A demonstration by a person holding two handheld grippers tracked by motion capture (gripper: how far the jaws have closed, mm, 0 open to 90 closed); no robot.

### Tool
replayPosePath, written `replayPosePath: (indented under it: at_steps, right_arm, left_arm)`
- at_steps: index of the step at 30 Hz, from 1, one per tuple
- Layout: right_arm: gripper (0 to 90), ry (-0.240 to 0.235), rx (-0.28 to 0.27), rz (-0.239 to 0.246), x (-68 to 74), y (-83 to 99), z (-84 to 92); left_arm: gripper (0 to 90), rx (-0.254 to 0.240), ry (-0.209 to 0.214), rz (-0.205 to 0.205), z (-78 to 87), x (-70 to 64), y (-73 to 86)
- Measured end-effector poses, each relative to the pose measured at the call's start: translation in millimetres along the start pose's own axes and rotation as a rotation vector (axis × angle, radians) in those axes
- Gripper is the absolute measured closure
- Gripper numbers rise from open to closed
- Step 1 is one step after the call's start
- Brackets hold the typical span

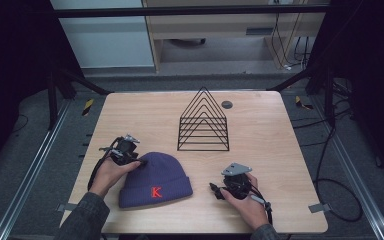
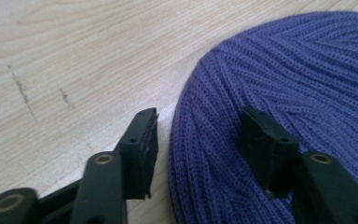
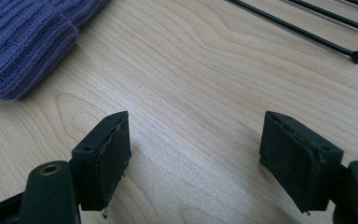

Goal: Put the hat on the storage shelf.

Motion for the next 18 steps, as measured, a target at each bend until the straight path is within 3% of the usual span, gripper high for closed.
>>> replayPosePath:
  at_steps: [6,18]
  right_arm:
    - [24.5,0.0,0.0,-0.001,0.1,0.0,0.0]
    - [24.5,0.0,0.0,-0.001,0.1,0.0,0.0]
  left_arm:
    - [57.0,0.015,0.017,0.004,-4.1,-3.8,1.6]
    - [66.6,0.023,0.032,0.011,-5.2,-6.5,3.2]
Point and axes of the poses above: each handheld gripper's, and its own axes: z roughly backward along the jaws, y roughly out of its underside, x roughly to its left, the point moved 9 cm from there along -z, roughly forward along the jaws, and after that the axes turned 12 degrees about -x, right-handed, at the moved point
